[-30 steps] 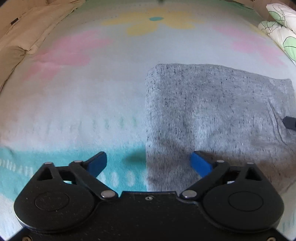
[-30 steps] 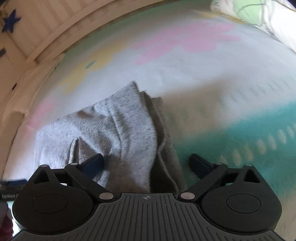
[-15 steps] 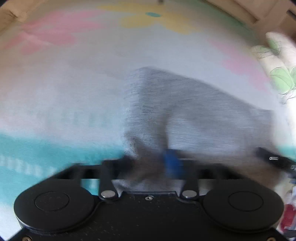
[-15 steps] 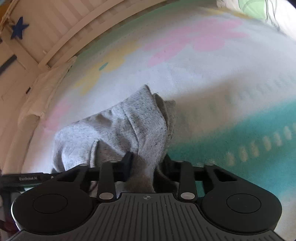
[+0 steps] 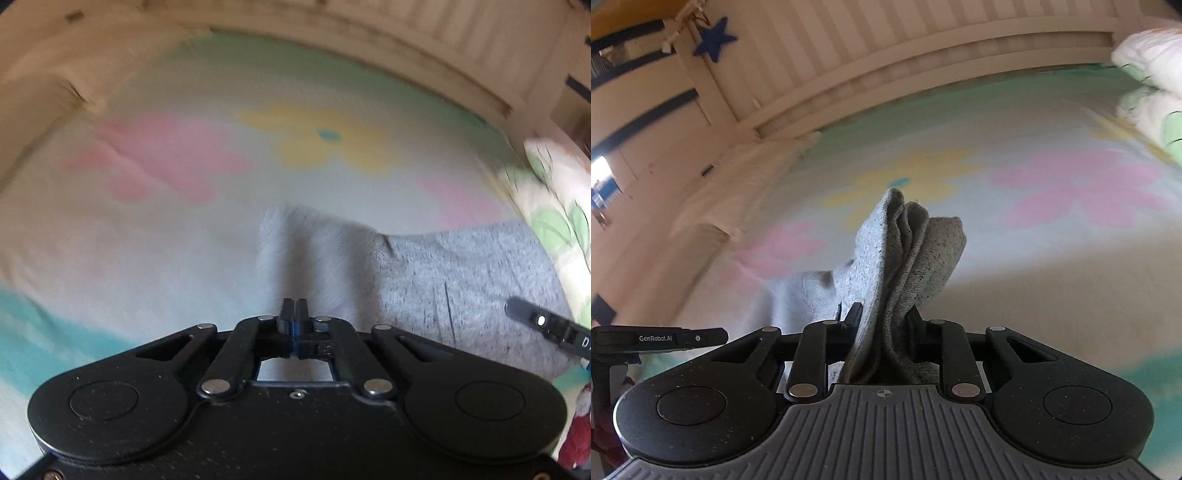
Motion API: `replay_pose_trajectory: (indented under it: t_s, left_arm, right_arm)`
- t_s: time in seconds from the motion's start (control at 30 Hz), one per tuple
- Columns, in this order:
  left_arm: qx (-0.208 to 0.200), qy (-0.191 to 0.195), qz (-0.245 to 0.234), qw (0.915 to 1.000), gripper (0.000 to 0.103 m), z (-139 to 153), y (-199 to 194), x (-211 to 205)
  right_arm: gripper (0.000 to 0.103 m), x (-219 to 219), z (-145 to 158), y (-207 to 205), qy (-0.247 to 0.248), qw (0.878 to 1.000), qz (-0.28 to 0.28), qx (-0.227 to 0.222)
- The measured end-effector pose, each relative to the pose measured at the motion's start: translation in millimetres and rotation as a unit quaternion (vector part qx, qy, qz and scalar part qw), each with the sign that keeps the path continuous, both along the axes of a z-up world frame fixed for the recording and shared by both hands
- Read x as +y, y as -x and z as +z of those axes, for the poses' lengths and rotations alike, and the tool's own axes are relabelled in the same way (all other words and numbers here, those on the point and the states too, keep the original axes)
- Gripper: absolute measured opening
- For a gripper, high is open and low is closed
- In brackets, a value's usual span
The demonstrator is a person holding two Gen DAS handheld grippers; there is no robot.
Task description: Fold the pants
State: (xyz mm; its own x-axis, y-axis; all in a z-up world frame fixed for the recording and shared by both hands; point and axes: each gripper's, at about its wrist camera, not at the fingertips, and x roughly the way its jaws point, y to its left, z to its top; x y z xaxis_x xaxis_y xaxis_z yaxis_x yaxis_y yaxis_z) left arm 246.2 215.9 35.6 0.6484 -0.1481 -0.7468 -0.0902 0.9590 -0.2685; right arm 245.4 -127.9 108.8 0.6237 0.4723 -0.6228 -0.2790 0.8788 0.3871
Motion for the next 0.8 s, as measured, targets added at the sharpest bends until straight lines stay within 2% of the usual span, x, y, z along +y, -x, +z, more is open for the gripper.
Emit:
replay_pose_trajectory:
  t_s: [0.07,0.13,0.17,0.2,0.23,0.3,0.33,0.37,0.43,0.5,0.57,0.6,0.8]
  left_arm:
    - [-0.031,-0.009,0.012,0.9994,0.0,14.3,3.5,15.2]
    - [-0.056,-0.04,0.03,0.9972,0.0,24.7,6.6,26.3]
    - [-0.058,-0.058,0.043,0.9957,0.0,26.1,7.9,29.0]
    - [-0.052,-0.075,0.055,0.9943,0.0,21.2,6.6,32.5]
    - [-0.042,-0.083,0.063,0.9937,0.002,12.7,6.9,31.8]
    - [-0.021,-0.078,0.069,0.9944,0.004,0.9,3.7,31.9]
    - [-0.01,-0.074,0.065,0.9951,0.005,-0.7,6.1,32.9]
    - [0.0,-0.075,0.056,0.9956,0.008,-4.8,2.4,28.1]
    - [0.018,-0.084,0.031,0.9958,0.02,-12.3,1.3,17.8]
    - [0.032,-0.081,0.015,0.9961,0.049,-21.4,-2.3,8.0]
    - [0.042,-0.066,-0.002,0.9969,0.065,-27.6,5.2,3.6]
    - [0.046,-0.055,-0.015,0.9973,0.069,-34.1,4.8,0.0]
    - [0.082,-0.062,-0.017,0.9946,0.069,-59.6,-2.1,-11.5]
  right_arm:
    - [0.022,14.3,1.0,-7.8,-0.028,1.0,0.014,0.0]
    - [0.022,26.3,1.0,-18.5,-0.017,0.999,0.009,-0.027]
    - [0.026,28.6,-2.8,-25.5,-0.004,0.999,-0.002,-0.034]
    - [0.031,28.5,-8.4,-33.7,0.017,0.999,-0.021,-0.027]
    - [0.034,27.9,-16.2,-42.6,0.063,0.996,-0.055,-0.011]
    - [0.037,26.2,-29.7,-52.2,0.158,0.981,-0.108,0.014]
    - [0.037,21.5,-33.9,-54.0,0.18,0.976,-0.123,0.013]
    - [0.037,15.6,-34.9,-54.2,0.178,0.975,-0.133,0.009]
    - [0.039,-1.3,-33.7,-56.0,0.118,0.985,-0.129,0.014]
    - [0.052,-17.9,-33.9,-59.8,0.055,0.991,-0.122,0.029]
    - [0.062,-29.7,-37.0,-64.4,0.02,0.993,-0.111,0.037]
    - [0.065,-35.3,-40.0,-66.0,0.012,0.993,-0.106,0.042]
    - [0.067,-40.1,-68.7,-56.3,0.006,0.99,-0.108,0.088]
